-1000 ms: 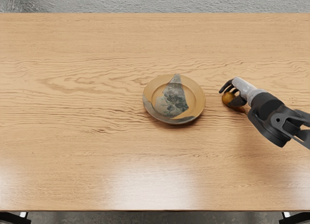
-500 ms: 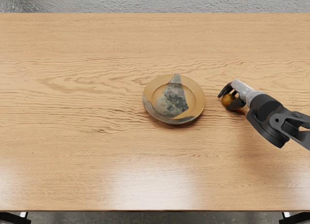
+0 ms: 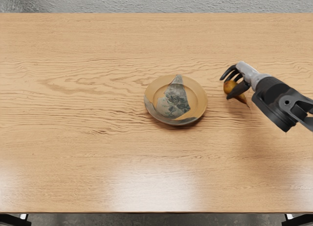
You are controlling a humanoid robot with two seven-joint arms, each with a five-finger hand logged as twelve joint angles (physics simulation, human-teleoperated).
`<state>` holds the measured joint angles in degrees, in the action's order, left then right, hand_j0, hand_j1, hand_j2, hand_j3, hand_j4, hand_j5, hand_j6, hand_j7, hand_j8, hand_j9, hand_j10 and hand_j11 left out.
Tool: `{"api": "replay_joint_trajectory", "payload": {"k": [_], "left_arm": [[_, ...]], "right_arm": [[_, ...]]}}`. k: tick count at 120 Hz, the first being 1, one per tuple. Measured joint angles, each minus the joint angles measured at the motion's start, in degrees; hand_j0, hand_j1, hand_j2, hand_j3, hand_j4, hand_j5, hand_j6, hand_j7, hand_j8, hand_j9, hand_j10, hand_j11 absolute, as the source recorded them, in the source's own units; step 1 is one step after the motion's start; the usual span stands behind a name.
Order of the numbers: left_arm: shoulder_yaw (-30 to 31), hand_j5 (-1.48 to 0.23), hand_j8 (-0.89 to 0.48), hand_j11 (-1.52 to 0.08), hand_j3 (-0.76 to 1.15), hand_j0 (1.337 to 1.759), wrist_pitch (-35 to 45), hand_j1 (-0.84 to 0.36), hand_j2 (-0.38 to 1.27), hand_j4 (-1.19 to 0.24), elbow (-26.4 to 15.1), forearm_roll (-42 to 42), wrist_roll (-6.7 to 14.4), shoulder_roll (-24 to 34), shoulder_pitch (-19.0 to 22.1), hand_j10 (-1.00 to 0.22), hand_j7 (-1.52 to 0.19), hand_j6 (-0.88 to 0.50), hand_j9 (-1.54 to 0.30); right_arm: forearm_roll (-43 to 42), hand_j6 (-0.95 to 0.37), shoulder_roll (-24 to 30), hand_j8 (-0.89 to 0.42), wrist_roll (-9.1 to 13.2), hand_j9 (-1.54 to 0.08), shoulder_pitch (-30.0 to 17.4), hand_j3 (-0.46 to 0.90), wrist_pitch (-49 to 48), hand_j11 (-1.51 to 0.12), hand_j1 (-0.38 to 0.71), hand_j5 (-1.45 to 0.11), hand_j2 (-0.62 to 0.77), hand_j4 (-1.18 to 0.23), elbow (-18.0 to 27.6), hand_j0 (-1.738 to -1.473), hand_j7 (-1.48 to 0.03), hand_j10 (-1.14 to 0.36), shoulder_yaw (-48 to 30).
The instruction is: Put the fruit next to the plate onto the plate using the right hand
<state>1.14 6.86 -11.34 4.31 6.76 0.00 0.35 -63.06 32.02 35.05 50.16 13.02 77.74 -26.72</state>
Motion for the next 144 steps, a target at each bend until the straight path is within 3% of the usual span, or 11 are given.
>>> {"api": "replay_joint_trajectory", "payload": {"k": [32,66,79,93,111,117,130,144], "left_arm": [[0.0,-0.01,0.0,-0.01,0.0,1.658,0.0,0.34,0.0,0.0,0.0,0.0,0.0,0.0,0.0,0.0,-0.01,0.0,-0.01],[0.01,-0.01,0.0,-0.01,0.0,1.658,0.0,0.34,0.0,0.0,0.0,0.0,0.01,0.0,0.0,0.0,-0.01,0.0,-0.01],[0.01,-0.01,0.0,-0.01,0.0,1.658,0.0,0.34,0.0,0.0,0.0,0.0,0.01,0.0,0.0,0.0,-0.01,0.0,-0.01],[0.0,-0.01,0.0,-0.01,0.0,1.658,0.0,0.34,0.0,0.0,0.0,0.0,0.0,0.0,0.0,0.0,-0.01,0.0,-0.01],[0.0,-0.01,0.0,-0.01,0.0,1.658,0.0,0.34,0.0,0.0,0.0,0.0,0.0,0.0,0.0,0.0,-0.01,0.0,-0.01],[0.0,-0.01,0.0,-0.01,0.0,1.658,0.0,0.34,0.0,0.0,0.0,0.0,-0.01,0.0,0.0,0.0,-0.01,0.0,-0.01],[0.0,-0.01,0.0,-0.01,0.0,1.658,0.0,0.34,0.0,0.0,0.0,0.0,0.0,0.0,0.0,0.0,-0.01,0.0,-0.01],[0.0,-0.01,0.0,-0.01,0.0,1.658,0.0,0.34,0.0,0.0,0.0,0.0,0.0,0.0,0.0,0.0,-0.01,0.0,-0.01]], "right_arm": [[1.34,-0.58,-4.6,-0.53,0.03,-0.83,4.01,0.0,-0.55,-0.82,0.27,-0.84,0.24,-0.65,0.11,-1.656,-0.84,-0.68,-0.55],[1.63,-0.58,-12.01,-0.52,0.04,-0.83,4.85,0.0,-1.31,-0.81,0.28,-0.85,0.27,-0.64,0.33,-1.658,-0.84,-0.67,-0.4],[1.73,-0.58,-13.65,-0.52,0.0,-0.84,4.82,0.0,-1.74,-0.82,0.31,-0.85,0.37,-0.63,0.37,-1.658,-0.84,-0.67,-0.36],[1.65,-0.57,-14.47,-0.51,-0.02,-0.84,4.53,0.0,-1.86,-0.83,0.29,-0.85,0.26,-0.63,0.11,-1.657,-0.83,-0.66,-0.27],[1.76,-0.57,-16.48,-0.52,-0.03,-0.83,4.23,0.0,-1.86,-0.82,0.27,-0.83,0.23,-0.63,-3.07,-1.657,-0.82,-0.66,0.06],[1.75,-0.57,-16.78,-0.49,-0.03,-0.78,4.18,0.0,-1.86,-0.78,0.25,-0.78,0.19,-0.6,-3.76,-1.657,-0.78,-0.62,0.3],[1.74,-0.35,-16.37,-0.3,-0.04,-0.48,4.23,0.0,-1.74,-0.47,0.02,-0.48,0.11,-0.37,-4.58,-1.657,-0.48,-0.38,0.44],[3.16,-0.21,-15.55,-0.18,-0.05,-0.28,4.3,0.0,-6.18,-0.28,-0.13,-0.28,0.06,-0.22,-4.17,-1.658,-0.28,-0.22,-3.72]]}}
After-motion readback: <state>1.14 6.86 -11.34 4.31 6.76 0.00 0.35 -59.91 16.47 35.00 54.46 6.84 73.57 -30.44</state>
